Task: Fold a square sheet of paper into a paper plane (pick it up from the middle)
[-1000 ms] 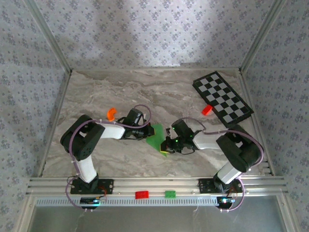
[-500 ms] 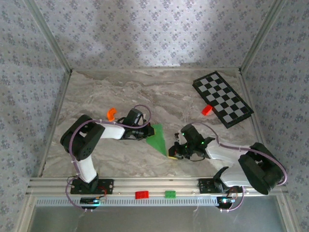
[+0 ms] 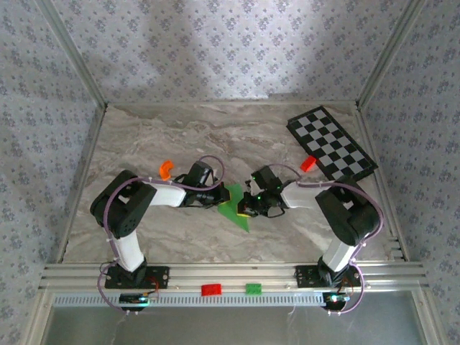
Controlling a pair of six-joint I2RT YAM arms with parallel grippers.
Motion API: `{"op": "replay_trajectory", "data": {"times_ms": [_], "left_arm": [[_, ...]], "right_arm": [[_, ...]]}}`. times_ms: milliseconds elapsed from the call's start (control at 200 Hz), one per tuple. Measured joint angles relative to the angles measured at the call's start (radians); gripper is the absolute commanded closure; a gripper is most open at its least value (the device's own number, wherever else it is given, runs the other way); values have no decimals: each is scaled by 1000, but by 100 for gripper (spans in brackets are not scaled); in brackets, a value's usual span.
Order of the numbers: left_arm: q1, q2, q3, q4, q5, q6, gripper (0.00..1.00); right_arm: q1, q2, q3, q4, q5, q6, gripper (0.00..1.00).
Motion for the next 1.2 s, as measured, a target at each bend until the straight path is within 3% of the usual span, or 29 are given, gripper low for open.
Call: {"op": "replay_trajectory", "data": {"times_ms": [220, 390, 670, 929, 1199], "left_arm": [[-1, -6, 32, -70, -2, 0, 91], [-2, -57, 34, -148, -47, 0, 93], [-10, -39, 34, -135, -41, 15, 95], [107, 6, 52, -123, 68, 39, 95], [201, 35, 140, -218, 36, 78, 95]], "right_arm": [[3, -26, -64, 91, 1, -4, 100], [5, -31, -66, 84, 0, -16, 100], [5, -31, -66, 82, -3, -27, 100], [5, -28, -72, 95, -7, -28, 100], [6, -19, -82, 128, -31, -31, 100]]}}
